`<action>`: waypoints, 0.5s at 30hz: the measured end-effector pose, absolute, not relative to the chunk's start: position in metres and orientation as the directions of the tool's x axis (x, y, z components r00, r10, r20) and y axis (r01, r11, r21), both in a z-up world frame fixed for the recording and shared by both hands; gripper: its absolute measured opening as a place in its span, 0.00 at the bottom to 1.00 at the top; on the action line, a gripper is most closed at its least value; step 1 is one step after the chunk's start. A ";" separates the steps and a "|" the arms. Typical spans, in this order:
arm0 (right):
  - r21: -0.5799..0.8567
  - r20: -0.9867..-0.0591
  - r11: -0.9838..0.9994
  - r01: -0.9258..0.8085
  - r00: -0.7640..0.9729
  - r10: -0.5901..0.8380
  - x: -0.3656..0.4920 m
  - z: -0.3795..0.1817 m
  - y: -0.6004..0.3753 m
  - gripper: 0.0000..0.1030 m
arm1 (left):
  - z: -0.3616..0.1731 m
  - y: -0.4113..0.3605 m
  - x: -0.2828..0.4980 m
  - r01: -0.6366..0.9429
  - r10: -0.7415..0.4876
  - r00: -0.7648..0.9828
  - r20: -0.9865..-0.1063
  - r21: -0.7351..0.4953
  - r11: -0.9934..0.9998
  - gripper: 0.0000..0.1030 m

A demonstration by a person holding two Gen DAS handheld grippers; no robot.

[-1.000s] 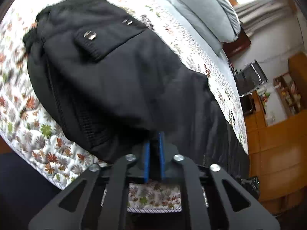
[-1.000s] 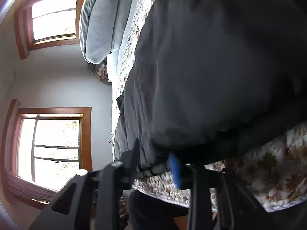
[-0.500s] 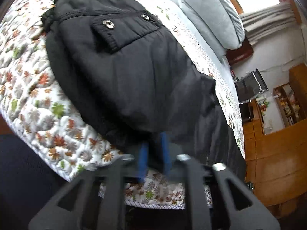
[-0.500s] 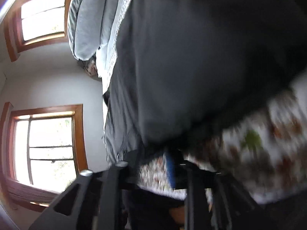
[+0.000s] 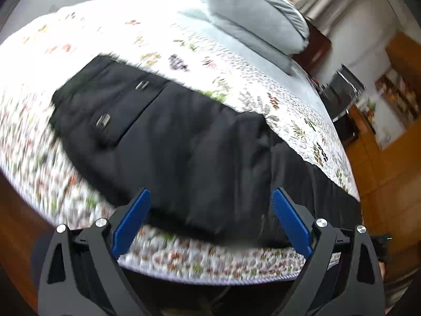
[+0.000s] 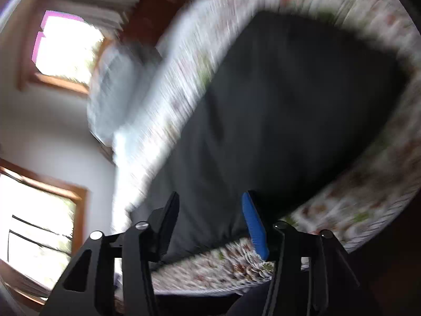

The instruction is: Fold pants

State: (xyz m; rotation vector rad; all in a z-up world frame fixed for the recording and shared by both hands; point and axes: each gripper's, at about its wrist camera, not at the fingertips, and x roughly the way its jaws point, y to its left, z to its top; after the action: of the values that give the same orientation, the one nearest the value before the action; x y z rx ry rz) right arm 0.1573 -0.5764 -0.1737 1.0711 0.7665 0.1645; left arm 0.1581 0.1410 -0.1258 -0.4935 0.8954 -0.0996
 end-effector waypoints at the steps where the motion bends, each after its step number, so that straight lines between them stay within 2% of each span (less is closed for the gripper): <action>1: 0.851 -0.441 0.472 0.230 0.801 0.406 0.135 -0.164 -0.600 0.53 | -0.121 0.138 0.165 -0.097 -0.275 0.635 -0.722 -0.428 0.899 0.91; 3: 0.846 -0.446 0.444 0.293 0.847 0.290 0.108 -0.163 -0.631 0.57 | -0.117 0.134 0.179 -0.067 -0.237 0.645 -0.727 -0.362 0.930 0.93; 5: 0.865 -0.442 0.368 0.340 0.865 0.240 0.090 -0.179 -0.660 0.57 | -0.121 0.135 0.195 -0.070 -0.198 0.625 -0.755 -0.307 0.949 0.93; 9: 0.882 -0.427 0.318 0.349 0.876 0.225 0.086 -0.202 -0.674 0.57 | -0.135 0.149 0.220 -0.107 -0.137 0.582 -0.802 -0.242 0.964 0.93; 12: 0.892 -0.414 0.298 0.341 0.879 0.235 0.089 -0.214 -0.676 0.58 | -0.146 0.164 0.228 -0.161 -0.135 0.555 -0.821 -0.265 0.951 0.93; 15: 0.896 -0.417 0.276 0.348 0.874 0.252 0.104 -0.223 -0.677 0.64 | -0.161 0.182 0.232 -0.227 -0.127 0.518 -0.846 -0.279 0.933 0.93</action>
State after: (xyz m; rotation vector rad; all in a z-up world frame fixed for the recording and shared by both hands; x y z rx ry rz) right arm 0.1045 -0.6766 -0.2233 1.3085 0.5433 -0.0688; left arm 0.2324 0.1815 -0.1609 -0.3803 1.0312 0.0622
